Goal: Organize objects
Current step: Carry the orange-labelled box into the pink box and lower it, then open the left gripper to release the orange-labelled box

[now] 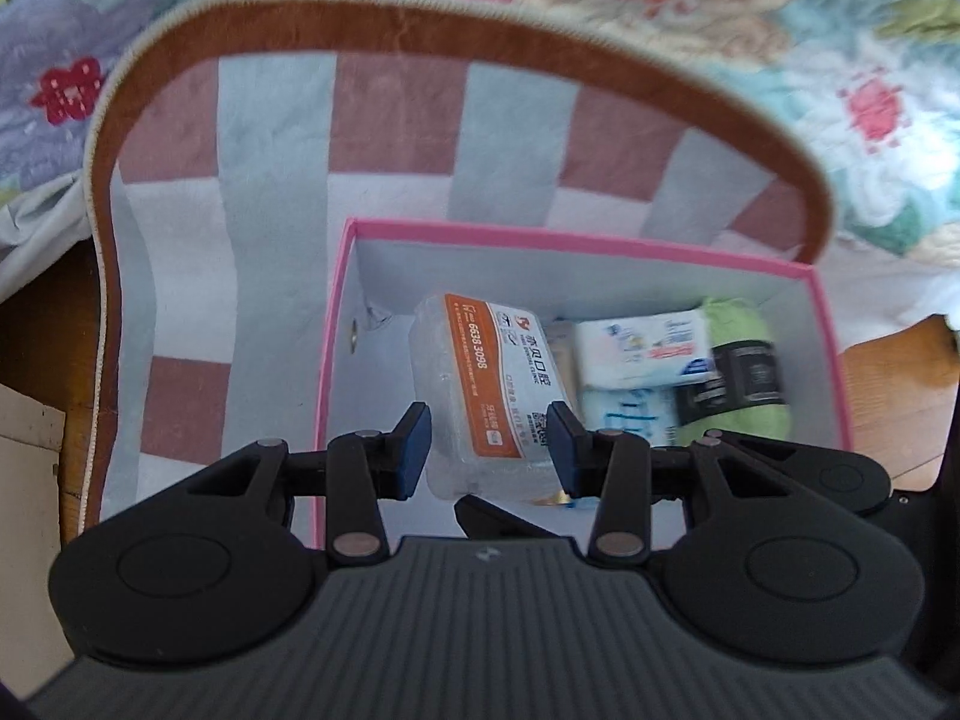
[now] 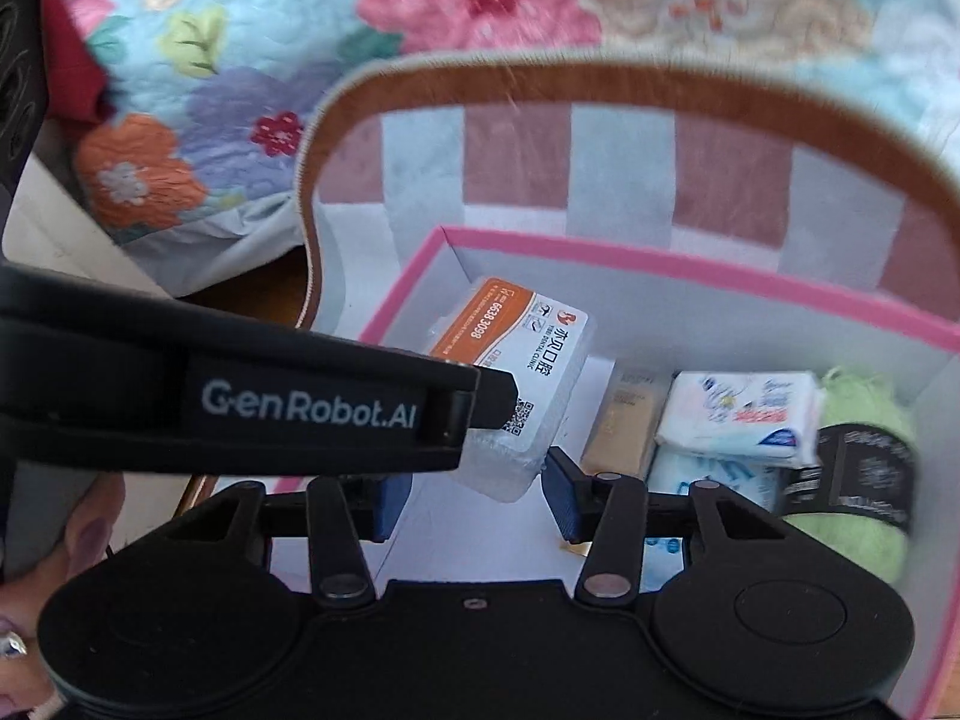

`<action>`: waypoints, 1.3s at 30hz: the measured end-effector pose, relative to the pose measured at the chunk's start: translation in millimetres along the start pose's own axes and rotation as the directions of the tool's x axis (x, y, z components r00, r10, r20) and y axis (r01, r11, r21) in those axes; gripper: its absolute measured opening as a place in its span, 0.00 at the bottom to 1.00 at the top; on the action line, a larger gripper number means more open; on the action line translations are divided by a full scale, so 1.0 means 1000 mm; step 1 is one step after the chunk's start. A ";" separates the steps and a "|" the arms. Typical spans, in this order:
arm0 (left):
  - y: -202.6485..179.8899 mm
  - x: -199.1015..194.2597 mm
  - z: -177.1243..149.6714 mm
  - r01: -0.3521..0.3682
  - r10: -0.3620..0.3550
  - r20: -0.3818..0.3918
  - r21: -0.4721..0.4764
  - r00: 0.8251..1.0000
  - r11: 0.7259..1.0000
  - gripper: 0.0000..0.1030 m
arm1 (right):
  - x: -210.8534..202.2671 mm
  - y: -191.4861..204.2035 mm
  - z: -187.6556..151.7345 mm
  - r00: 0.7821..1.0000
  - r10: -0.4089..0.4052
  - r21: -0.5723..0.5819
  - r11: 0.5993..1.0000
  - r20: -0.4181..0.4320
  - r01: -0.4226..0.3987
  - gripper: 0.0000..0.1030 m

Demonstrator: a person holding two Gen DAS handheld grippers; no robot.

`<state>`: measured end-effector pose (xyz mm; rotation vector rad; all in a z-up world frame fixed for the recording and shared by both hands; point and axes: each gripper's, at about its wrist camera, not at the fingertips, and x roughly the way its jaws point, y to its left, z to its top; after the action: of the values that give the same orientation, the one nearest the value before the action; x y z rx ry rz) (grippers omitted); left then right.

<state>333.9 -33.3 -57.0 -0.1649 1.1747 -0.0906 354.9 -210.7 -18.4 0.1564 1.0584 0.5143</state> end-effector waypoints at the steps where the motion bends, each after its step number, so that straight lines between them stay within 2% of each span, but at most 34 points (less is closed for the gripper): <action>1: 0.000 0.005 0.000 -0.006 0.006 -0.004 0.000 1.000 1.000 0.39 | 0.005 -0.001 0.001 1.000 0.000 0.001 1.000 -0.016 0.000 0.50; 5: -0.005 0.015 0.003 -0.037 0.037 0.000 0.037 0.999 0.999 0.38 | 0.017 -0.010 0.004 0.999 0.020 0.042 0.999 -0.040 -0.018 0.48; 8: -0.006 0.022 0.008 -0.027 0.028 -0.022 0.032 0.999 0.999 0.37 | 0.019 -0.021 0.006 0.998 0.045 0.090 0.995 -0.044 -0.041 0.47; 14: -0.016 0.036 0.010 -0.064 0.066 -0.037 0.051 0.997 0.997 0.36 | 0.027 -0.031 0.008 0.998 0.031 0.092 0.995 -0.061 -0.026 0.44; 16: -0.017 0.039 0.009 -0.078 0.080 -0.037 0.055 0.996 0.995 0.33 | 0.033 -0.034 0.011 0.996 0.025 0.093 0.996 -0.083 -0.018 0.43; 18: -0.011 0.041 0.009 -0.061 0.062 -0.062 0.019 0.996 0.998 0.33 | 0.039 -0.035 0.014 0.995 -0.011 0.090 0.996 -0.103 0.020 0.37; 20: -0.004 0.041 0.010 -0.044 0.044 -0.059 -0.009 0.997 0.999 0.33 | 0.043 -0.038 0.015 0.992 -0.007 0.110 0.994 -0.124 0.021 0.31; 23: 0.003 0.042 0.009 -0.028 0.026 -0.053 -0.032 0.998 0.999 0.31 | 0.049 -0.036 0.015 0.989 -0.014 0.097 0.995 -0.145 0.029 0.27; 27: 0.002 0.037 0.004 -0.016 0.015 -0.020 -0.038 1.000 0.999 0.31 | 0.054 -0.031 0.014 0.986 -0.047 0.092 0.994 -0.159 0.062 0.27; 31: 0.005 0.024 -0.002 0.008 -0.006 0.020 -0.062 1.000 0.998 0.32 | 0.044 -0.029 0.012 0.989 -0.043 0.096 0.994 -0.140 0.057 0.34; 36: 0.005 0.001 -0.012 0.021 -0.019 0.046 -0.037 0.999 0.999 0.34 | 0.014 -0.017 0.001 0.991 -0.101 -0.026 0.995 -0.088 0.099 0.35; 39: 0.005 -0.017 -0.023 0.032 -0.030 0.054 -0.022 0.998 0.999 0.36 | -0.009 -0.009 -0.010 0.996 -0.084 -0.048 0.995 -0.040 0.082 0.35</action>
<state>306.3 -27.1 -50.5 -0.2042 1.1196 -0.0998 346.0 -224.4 -19.7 0.0604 1.0886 0.4684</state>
